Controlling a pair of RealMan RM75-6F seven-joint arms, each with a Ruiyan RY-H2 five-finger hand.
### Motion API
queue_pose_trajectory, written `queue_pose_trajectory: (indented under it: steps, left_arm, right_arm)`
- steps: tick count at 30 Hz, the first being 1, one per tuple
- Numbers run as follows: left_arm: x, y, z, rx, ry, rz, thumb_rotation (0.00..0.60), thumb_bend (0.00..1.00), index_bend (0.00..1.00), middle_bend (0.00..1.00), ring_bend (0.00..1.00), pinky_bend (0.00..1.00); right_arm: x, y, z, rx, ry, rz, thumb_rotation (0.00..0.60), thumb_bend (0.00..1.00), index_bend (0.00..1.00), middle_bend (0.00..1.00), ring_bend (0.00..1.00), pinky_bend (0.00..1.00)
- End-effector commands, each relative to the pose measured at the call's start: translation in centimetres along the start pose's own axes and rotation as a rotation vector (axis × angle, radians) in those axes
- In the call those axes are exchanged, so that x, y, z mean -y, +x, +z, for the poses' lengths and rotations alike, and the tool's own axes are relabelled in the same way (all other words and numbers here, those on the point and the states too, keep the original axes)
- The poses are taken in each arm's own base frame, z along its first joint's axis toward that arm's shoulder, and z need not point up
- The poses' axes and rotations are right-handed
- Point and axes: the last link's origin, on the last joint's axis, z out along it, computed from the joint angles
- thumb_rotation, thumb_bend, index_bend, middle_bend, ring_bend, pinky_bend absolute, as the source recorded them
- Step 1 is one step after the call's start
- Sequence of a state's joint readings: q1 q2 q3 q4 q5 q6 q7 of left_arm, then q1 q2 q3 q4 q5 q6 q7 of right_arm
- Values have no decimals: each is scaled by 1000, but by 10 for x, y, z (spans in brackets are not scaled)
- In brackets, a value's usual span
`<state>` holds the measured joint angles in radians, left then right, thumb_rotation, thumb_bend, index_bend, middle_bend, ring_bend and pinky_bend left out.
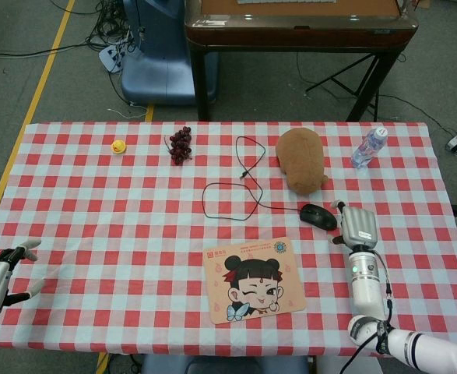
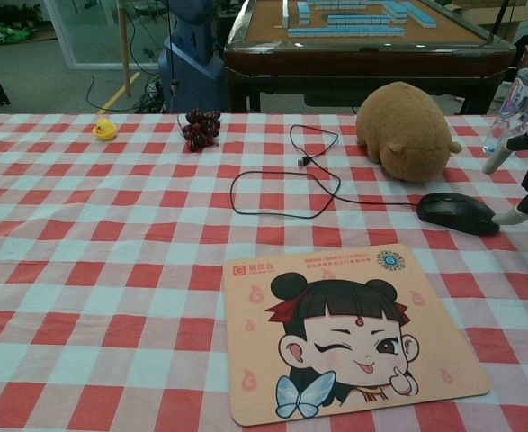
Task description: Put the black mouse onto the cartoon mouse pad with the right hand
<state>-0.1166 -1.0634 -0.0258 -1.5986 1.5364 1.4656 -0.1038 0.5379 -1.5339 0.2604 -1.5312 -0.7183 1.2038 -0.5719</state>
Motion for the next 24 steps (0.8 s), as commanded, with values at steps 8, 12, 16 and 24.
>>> queue_pose_trajectory:
  steps: [8, 12, 16, 24]
  left_arm:
    - [1, 2, -1, -5, -3, -8, 600, 222, 285, 444, 384, 546]
    - [0, 3, -2, -6, -5, -10, 600, 221, 285, 443, 384, 546]
    - [0, 3, -2, -5, -5, -9, 600, 222, 285, 443, 384, 545]
    - [1, 2, -1, -4, -5, -8, 600, 221, 285, 443, 384, 546]
  right_arm:
    - [8, -5, 15, 17, -80, 69, 600, 0, 341, 1000, 1000, 1000]
    - [8, -8, 20, 29, -94, 95, 600, 0, 341, 1000, 1000, 1000]
    - [6, -13, 25, 41, -110, 108, 600, 0, 341, 1000, 1000, 1000]
    - [5, -14, 28, 50, -112, 130, 600, 0, 341, 1000, 1000, 1000]
